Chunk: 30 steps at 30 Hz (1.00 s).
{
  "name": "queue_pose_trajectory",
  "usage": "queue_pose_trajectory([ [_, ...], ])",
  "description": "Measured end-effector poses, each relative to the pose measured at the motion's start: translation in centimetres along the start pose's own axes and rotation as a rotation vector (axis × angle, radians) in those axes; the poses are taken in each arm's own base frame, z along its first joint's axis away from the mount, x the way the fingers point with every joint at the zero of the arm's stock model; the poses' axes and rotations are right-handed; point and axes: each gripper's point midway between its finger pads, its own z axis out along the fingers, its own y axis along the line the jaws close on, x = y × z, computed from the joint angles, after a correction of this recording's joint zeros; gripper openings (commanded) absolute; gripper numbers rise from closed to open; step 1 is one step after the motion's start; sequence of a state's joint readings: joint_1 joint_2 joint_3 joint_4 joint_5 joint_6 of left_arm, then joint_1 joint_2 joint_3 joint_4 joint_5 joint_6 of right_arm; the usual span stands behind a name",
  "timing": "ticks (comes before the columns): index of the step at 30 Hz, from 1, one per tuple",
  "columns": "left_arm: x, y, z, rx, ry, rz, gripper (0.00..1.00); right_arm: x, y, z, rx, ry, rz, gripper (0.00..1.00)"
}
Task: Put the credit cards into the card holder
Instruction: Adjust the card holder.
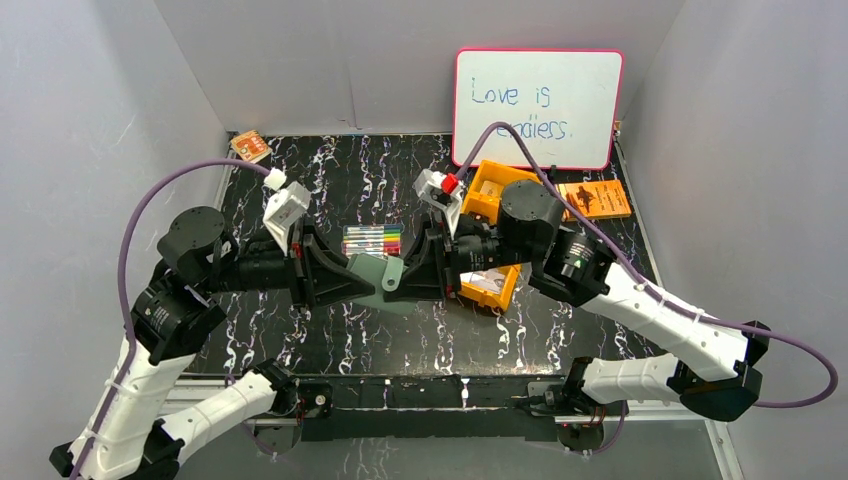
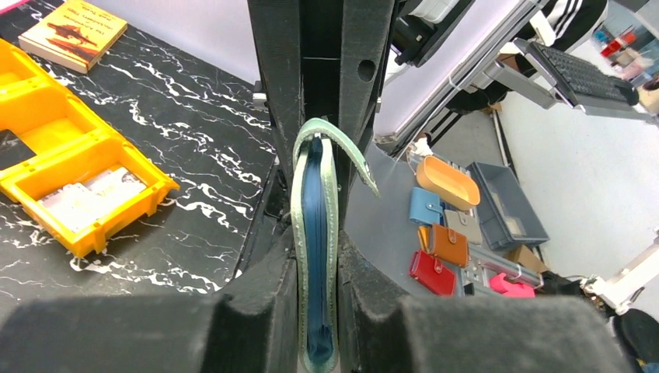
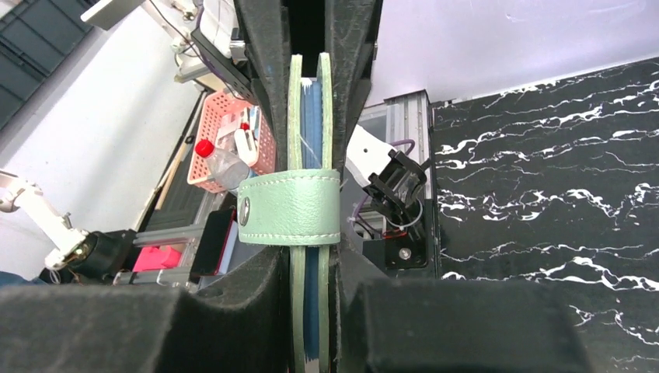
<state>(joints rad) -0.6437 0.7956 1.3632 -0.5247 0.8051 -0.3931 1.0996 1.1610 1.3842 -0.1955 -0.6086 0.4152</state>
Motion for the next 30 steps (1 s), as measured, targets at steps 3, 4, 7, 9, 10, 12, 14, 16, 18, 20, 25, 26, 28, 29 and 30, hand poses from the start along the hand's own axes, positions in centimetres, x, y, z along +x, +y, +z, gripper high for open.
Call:
queue_pose_trajectory([
  [3, -0.3, 0.1, -0.2, -0.019, -0.02, 0.005, 0.66, -0.1, 0.1, 0.0, -0.007, -0.025, 0.008, 0.0],
  [4, -0.5, 0.1, -0.3, -0.026, -0.032, 0.005, 0.71, -0.2, 0.0, 0.0, -0.005, -0.041, 0.008, 0.0],
  [7, -0.9, 0.0, -0.6, -0.042, -0.088, -0.002, 0.79, -0.8, -0.3, -0.3, 0.017, -0.112, 0.013, 0.0],
  [9, -0.8, 0.2, -0.8, -0.054, -0.131, -0.025, 0.79, -1.4, -0.4, -0.4, 0.025, -0.163, 0.011, 0.0],
  [10, -0.7, 0.3, -0.9, -0.057, -0.159, -0.038, 0.79, -1.8, -0.5, -0.4, 0.03, -0.192, 0.009, 0.0],
  [12, -0.7, 0.7, -0.9, -0.062, -0.201, -0.059, 0.78, -2.7, -0.7, -0.3, 0.036, -0.244, 0.009, 0.0],
  [14, -0.8, 1.3, -0.7, -0.072, -0.245, -0.09, 0.76, -3.2, -1.0, -0.2, 0.042, -0.287, 0.013, 0.0],
  [16, -1.3, 2.2, -0.3, -0.088, -0.288, -0.123, 0.73, -3.6, -1.3, -0.1, 0.05, -0.316, 0.025, 0.0],
  [18, -1.8, 3.0, 0.2, -0.097, -0.328, -0.151, 0.7, -4.1, -1.4, -0.1, 0.052, -0.34, 0.032, 0.0],
  [20, -2.4, 3.6, 0.5, -0.102, -0.368, -0.171, 0.66, -4.7, -1.3, -0.2, 0.052, -0.364, 0.034, 0.0],
  [25, -4.1, 3.5, 0.6, -0.076, -0.449, -0.185, 0.64, -5.6, -1.4, -0.4, 0.058, -0.412, 0.042, 0.0],
  [26, -4.4, 3.4, 0.5, -0.071, -0.464, -0.183, 0.64, -5.6, -1.4, -0.4, 0.058, -0.415, 0.044, 0.0],
  [28, -4.9, 3.3, 0.4, -0.064, -0.493, -0.182, 0.64, -5.5, -1.6, -0.4, 0.061, -0.416, 0.052, 0.0],
  [29, -5.2, 3.3, 0.4, -0.062, -0.505, -0.184, 0.62, -5.5, -1.6, -0.3, 0.061, -0.416, 0.056, 0.0],
  [30, -5.4, 3.3, 0.3, -0.058, -0.515, -0.184, 0.59, -5.4, -1.6, -0.3, 0.061, -0.416, 0.059, 0.0],
])
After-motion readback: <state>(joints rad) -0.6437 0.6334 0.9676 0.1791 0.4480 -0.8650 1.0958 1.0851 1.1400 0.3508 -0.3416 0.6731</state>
